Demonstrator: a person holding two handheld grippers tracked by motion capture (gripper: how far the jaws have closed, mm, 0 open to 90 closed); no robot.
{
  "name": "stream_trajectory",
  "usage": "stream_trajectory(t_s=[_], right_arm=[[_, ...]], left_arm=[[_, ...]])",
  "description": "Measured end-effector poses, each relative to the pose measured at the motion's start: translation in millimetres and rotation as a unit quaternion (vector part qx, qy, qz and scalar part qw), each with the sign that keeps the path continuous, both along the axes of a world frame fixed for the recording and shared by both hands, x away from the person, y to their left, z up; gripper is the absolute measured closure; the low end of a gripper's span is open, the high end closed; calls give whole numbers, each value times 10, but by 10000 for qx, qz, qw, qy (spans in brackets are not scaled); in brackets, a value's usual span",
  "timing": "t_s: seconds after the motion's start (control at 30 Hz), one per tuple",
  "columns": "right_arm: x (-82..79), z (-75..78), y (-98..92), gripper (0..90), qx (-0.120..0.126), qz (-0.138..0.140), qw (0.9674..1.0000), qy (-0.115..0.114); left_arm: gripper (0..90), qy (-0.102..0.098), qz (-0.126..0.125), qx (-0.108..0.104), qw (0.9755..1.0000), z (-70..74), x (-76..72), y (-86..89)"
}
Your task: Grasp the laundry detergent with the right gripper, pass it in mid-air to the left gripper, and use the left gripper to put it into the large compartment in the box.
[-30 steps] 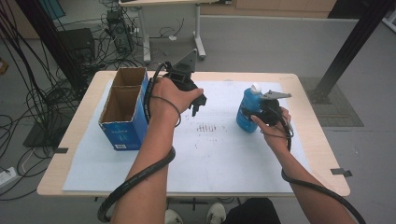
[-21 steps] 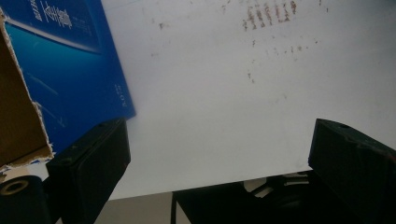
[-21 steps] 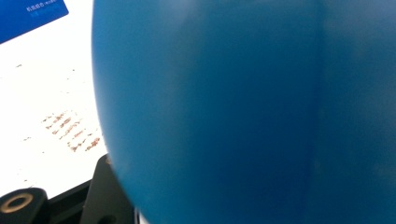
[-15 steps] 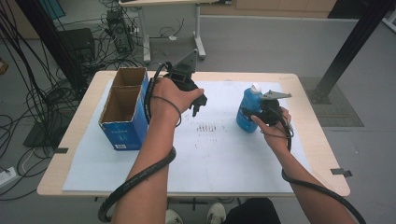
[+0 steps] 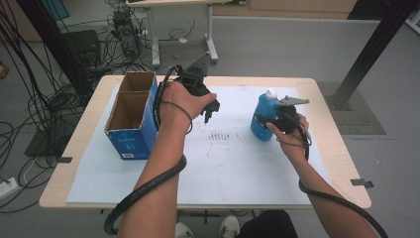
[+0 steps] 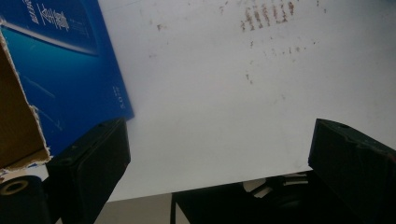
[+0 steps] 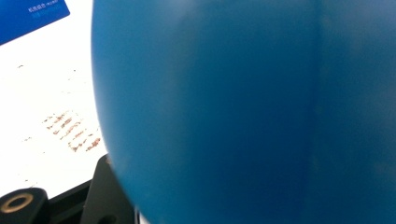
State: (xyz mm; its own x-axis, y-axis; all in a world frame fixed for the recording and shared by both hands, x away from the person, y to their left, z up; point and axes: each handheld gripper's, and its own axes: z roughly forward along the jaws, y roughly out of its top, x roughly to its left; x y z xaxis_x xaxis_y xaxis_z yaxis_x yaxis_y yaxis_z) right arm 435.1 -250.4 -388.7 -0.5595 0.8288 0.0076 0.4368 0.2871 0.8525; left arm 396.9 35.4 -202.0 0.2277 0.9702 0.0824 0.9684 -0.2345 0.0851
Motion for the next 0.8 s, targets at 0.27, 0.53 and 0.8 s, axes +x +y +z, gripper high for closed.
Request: stream_trajectory(t_s=[0.27,0.53,0.8], right_arm=[[-8,-4,6,446,-5,-26,10000,-31],[-12,-2,10,451,-7,-43,10000,-31],[3,30,44,449,-137,6,9999,4]], left_arm=[[58,-11,-14,-18,10000,14,-11,5],[59,-5,-36,-9,10000,37,-9,8],[60,-42,-128,-39,9999,128,0,-2]])
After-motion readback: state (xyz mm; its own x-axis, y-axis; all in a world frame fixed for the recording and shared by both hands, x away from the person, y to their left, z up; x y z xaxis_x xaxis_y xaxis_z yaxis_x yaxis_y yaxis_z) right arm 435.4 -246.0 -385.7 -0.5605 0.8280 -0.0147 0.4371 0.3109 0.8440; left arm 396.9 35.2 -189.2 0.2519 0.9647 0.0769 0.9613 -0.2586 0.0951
